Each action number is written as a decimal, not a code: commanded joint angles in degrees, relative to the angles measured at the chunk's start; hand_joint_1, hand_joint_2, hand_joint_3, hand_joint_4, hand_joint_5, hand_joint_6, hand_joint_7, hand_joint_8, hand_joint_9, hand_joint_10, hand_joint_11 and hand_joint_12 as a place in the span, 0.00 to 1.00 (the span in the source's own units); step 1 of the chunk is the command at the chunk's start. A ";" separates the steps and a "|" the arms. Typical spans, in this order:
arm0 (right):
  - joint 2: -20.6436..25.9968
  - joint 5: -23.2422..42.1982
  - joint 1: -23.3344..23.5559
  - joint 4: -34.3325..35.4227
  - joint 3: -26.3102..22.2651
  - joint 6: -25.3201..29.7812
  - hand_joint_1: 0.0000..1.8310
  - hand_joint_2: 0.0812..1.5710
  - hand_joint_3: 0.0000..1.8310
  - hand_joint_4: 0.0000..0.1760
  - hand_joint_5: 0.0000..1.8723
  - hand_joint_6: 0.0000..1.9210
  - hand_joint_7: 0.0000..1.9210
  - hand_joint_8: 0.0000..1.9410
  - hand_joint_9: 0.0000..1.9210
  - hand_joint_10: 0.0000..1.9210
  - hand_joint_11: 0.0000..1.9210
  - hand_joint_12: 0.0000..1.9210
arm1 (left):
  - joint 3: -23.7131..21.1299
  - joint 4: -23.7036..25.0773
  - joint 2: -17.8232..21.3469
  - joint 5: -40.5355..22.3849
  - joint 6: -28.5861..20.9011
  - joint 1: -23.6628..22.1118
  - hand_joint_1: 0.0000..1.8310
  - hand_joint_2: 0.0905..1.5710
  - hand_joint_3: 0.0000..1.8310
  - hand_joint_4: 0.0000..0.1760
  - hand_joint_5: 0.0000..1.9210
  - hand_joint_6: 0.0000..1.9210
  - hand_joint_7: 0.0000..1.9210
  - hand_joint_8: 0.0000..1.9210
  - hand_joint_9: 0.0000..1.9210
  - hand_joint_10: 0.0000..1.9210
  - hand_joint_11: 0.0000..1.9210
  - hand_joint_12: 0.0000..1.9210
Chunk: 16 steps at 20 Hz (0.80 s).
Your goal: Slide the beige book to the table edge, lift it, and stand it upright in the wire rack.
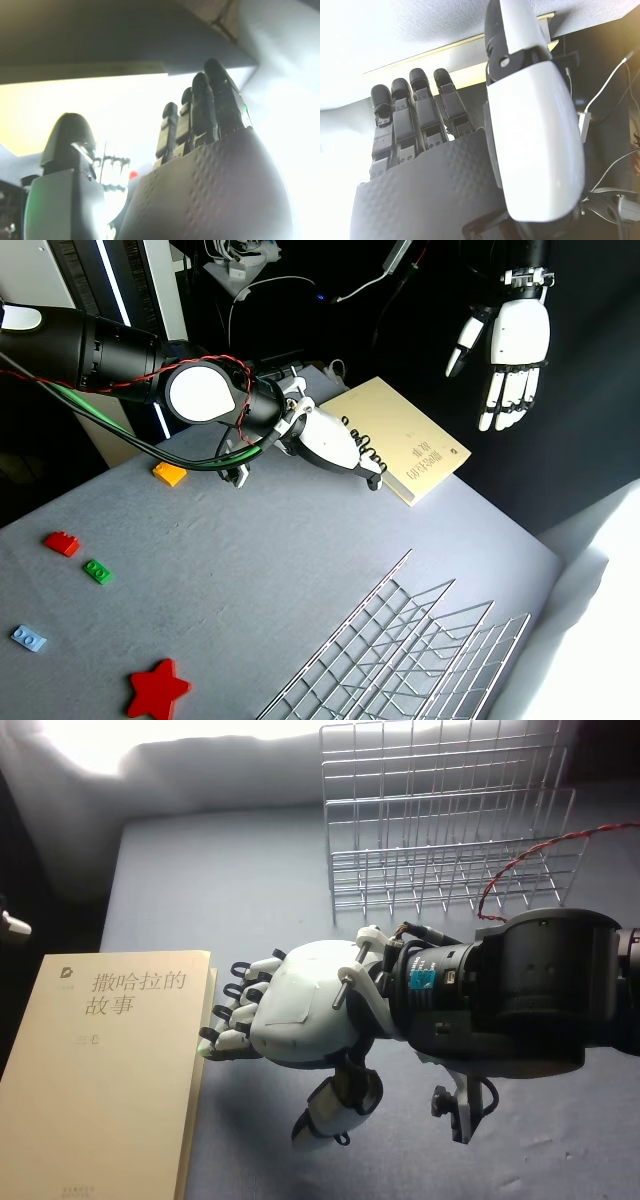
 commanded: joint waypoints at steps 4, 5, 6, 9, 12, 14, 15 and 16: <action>0.11 5.59 0.53 -0.07 0.08 -0.05 0.34 0.64 0.00 0.00 0.07 0.00 0.09 0.00 0.08 0.00 0.00 0.23 | 0.02 -1.62 0.86 1.98 -1.15 -0.89 0.39 0.69 0.00 0.42 0.04 0.00 0.03 0.00 0.06 0.00 0.00 0.20; 0.10 5.65 0.55 -0.07 0.13 -0.05 0.34 0.64 0.00 0.00 0.07 0.00 0.09 0.00 0.08 0.00 0.00 0.25 | -0.49 -1.61 1.09 1.98 -1.27 -1.11 0.38 0.70 0.00 0.43 0.04 0.00 0.04 0.00 0.06 0.00 0.00 0.22; 0.11 5.78 0.56 -0.07 0.19 -0.05 0.33 0.64 0.00 0.00 0.06 0.00 0.08 0.00 0.07 0.00 0.00 0.25 | -0.94 -1.57 1.32 1.98 -1.33 -1.23 0.37 0.70 0.00 0.44 0.04 0.00 0.05 0.00 0.07 0.00 0.00 0.22; 0.15 5.80 0.65 -0.07 0.33 -0.05 0.33 0.64 0.00 0.00 0.06 0.00 0.09 0.00 0.07 0.00 0.00 0.21 | -1.55 -1.13 1.59 1.98 -1.70 -1.39 0.38 0.69 0.00 0.42 0.04 0.00 0.03 0.00 0.05 0.00 0.00 0.23; 0.42 5.72 0.79 -0.06 0.31 -0.04 0.34 0.64 0.00 0.00 0.07 0.00 0.10 0.00 0.08 0.00 0.00 0.22 | -0.56 -0.69 1.29 2.14 -2.41 -1.72 0.38 0.69 0.00 0.45 0.04 0.00 0.03 0.00 0.05 0.00 0.00 0.23; 1.87 5.43 1.36 -0.05 0.09 0.15 0.34 0.64 0.00 0.00 0.07 0.00 0.10 0.00 0.08 0.00 0.00 0.28 | 1.31 -0.02 0.55 2.25 -3.95 -1.79 0.38 0.69 0.00 0.43 0.04 0.00 0.04 0.00 0.06 0.00 0.00 0.23; 2.64 5.44 1.52 -0.04 -0.10 0.34 0.34 0.64 0.00 0.00 0.07 0.00 0.10 0.00 0.09 0.01 0.00 0.28 | 1.29 0.54 0.54 2.24 -4.39 -1.82 0.38 0.69 0.00 0.43 0.04 0.00 0.04 0.00 0.06 0.00 0.00 0.24; 4.16 5.51 1.61 -0.04 -0.65 0.47 0.34 0.64 0.00 0.00 0.07 0.00 0.10 0.00 0.08 0.00 0.00 0.26 | 0.92 2.47 0.62 2.24 -5.63 -2.22 0.38 0.69 0.00 0.45 0.04 0.00 0.04 0.00 0.06 0.00 0.00 0.24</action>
